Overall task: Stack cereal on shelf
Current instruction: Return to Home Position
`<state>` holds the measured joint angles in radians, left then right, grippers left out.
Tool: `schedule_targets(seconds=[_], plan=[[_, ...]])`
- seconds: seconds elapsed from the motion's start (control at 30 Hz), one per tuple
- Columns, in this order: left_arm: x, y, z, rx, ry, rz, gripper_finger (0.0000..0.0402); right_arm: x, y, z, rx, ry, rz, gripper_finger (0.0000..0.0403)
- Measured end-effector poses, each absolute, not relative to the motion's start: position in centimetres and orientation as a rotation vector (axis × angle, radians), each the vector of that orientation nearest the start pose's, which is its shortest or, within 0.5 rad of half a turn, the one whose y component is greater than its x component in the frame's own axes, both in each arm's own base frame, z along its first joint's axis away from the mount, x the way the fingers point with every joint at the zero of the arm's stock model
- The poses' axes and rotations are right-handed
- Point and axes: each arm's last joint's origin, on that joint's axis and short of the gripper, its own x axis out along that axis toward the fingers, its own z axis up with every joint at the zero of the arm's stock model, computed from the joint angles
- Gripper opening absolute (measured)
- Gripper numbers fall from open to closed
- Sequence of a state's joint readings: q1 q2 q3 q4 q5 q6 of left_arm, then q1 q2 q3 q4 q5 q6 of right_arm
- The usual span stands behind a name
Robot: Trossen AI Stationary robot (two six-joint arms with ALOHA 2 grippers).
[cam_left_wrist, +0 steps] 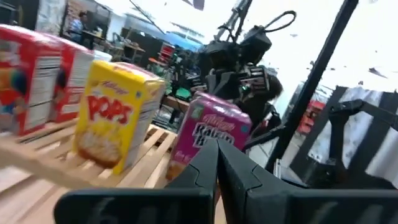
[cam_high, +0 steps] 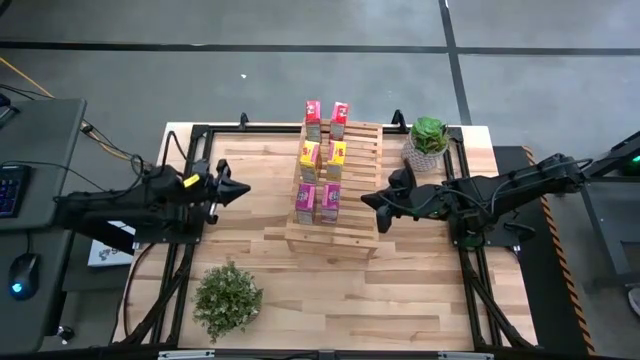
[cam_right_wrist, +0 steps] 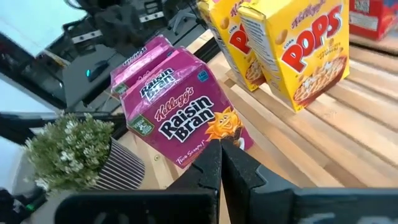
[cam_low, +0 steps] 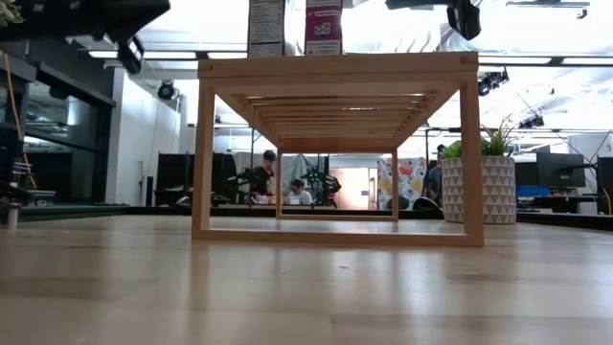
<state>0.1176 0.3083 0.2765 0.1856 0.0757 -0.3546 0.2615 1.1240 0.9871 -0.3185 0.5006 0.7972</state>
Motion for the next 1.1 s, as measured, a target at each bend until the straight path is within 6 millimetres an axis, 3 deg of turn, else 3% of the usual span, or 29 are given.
schedule_targets(seconds=[0.27, 0.53, 0.77, 0.9, 1.1], plan=[[9.3, 1.0, 22.4, -0.388, -0.256, 0.122, 0.0, 23.5, 4.9, 32.5, 0.569, 0.324, -0.382, 0.0], [9.5, 0.5, 18.5, -0.431, -0.217, 0.098, 0.0, 23.5, 4.9, 32.4, 0.563, 0.335, -0.386, 0.0], [9.6, 0.5, 17.8, -0.354, -0.141, 0.128, 0.0, 23.3, 4.9, 32.0, 0.556, 0.395, -0.365, 0.0], [9.7, 0.4, 17.0, -0.402, -0.068, 0.131, 0.0, 22.8, 5.0, 31.5, 0.543, 0.472, -0.34, 0.0], [9.7, 0.4, 17.0, -0.417, -0.061, 0.131, 0.0001, 19.6, 4.4, 29.3, 0.588, 0.479, -0.229, 0.0]])
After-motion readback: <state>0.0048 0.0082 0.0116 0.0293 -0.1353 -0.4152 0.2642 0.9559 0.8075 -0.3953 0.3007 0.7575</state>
